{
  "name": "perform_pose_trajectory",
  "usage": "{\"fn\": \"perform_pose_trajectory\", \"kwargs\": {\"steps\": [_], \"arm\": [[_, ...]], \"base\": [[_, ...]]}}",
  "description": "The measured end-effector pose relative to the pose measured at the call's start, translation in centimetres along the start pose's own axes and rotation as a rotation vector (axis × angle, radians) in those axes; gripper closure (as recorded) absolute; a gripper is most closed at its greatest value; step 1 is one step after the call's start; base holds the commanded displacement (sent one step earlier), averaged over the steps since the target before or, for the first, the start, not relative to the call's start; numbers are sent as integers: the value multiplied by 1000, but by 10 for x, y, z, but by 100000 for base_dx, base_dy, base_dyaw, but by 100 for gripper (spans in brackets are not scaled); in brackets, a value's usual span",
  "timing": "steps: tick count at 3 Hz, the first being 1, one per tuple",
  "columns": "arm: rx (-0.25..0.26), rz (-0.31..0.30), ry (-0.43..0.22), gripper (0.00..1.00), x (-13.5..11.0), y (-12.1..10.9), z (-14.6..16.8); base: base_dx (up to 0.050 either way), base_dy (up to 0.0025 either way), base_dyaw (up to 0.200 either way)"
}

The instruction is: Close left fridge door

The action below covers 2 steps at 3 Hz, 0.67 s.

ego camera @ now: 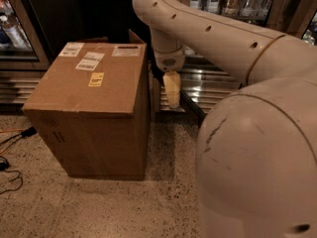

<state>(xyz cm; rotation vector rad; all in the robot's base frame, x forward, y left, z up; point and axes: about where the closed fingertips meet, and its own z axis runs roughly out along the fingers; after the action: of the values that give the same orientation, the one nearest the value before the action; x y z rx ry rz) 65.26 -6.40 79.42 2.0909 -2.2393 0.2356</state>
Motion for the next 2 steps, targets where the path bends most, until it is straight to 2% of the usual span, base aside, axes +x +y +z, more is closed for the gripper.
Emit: {"fn": "perform_pose_trajectory", "kwargs": {"steps": [1,2], "arm": [[0,0,0,0,0,0,0],[0,0,0,0,0,0,0]], "base": [[5,-6,-19339],[4989,5,-214]]}}
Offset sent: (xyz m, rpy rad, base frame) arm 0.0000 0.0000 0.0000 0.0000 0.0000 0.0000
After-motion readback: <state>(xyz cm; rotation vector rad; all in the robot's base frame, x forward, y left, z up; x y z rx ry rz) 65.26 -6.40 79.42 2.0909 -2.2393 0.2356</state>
